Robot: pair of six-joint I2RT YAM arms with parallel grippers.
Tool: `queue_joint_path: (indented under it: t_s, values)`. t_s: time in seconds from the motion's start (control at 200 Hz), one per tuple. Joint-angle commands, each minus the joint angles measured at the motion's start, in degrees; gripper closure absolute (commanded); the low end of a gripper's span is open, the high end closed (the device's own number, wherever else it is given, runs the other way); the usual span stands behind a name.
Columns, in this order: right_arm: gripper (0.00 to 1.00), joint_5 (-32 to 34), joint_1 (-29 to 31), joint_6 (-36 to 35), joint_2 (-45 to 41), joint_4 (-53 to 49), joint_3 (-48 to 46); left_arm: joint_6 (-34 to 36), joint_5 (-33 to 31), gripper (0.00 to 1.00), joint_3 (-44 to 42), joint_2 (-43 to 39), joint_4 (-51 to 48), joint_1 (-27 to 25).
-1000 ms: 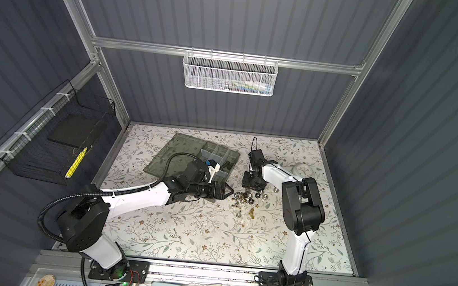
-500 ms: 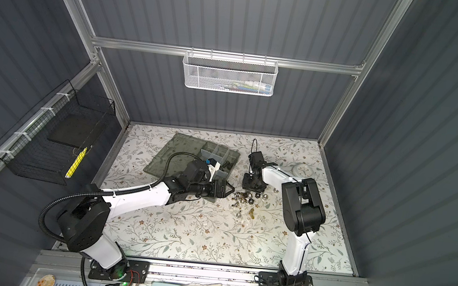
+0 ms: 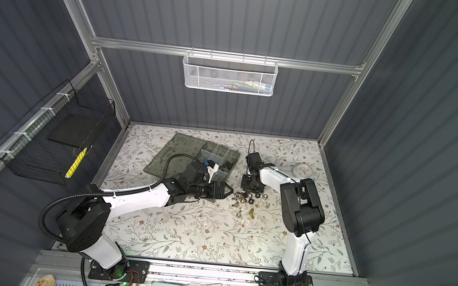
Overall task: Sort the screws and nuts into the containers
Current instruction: 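Close the right gripper on a silver threaded bolt in the pile, then lift the silver bolt with the right gripper and carry it over the box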
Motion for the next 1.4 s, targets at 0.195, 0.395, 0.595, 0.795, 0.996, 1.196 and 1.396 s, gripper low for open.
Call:
queue_joint_path:
  t_s: [0.195, 0.395, 0.595, 0.795, 0.996, 1.196, 1.396]
  values:
    - [0.81, 0.8, 0.3, -0.4, -1.0, -4.5, -1.5, -1.3, -0.5, 0.00, -1.6, -2.7, 1.8, -0.1]
    - [0.86, 0.1, 0.3, -0.2, -1.6, -5.2, -0.2, -1.9, -0.4, 0.00, -3.1, -3.6, 2.4, -0.1]
    - [0.90, -0.6, 0.2, 0.2, -2.6, -5.3, 0.3, -1.6, -0.8, 0.00, -4.0, -5.4, 1.7, -0.1]
    - [0.90, -1.5, -0.2, 0.2, -4.1, -6.4, 2.0, -0.8, -1.5, 0.00, -4.2, -7.0, 0.4, -0.1]
    - [0.91, -2.7, -0.3, 0.1, -5.8, -7.0, 3.4, 0.2, -2.1, 0.00, -4.1, -7.9, -0.8, -0.1]
    - [0.91, -6.4, -0.2, 1.0, -7.7, -6.8, 4.4, 1.5, -3.2, 0.00, -3.4, -9.0, -2.6, -0.1]
    - [0.91, -13.0, 0.0, 3.9, -8.9, -5.2, 5.4, 1.5, -3.0, 0.00, -3.6, -9.8, -3.0, 0.3]
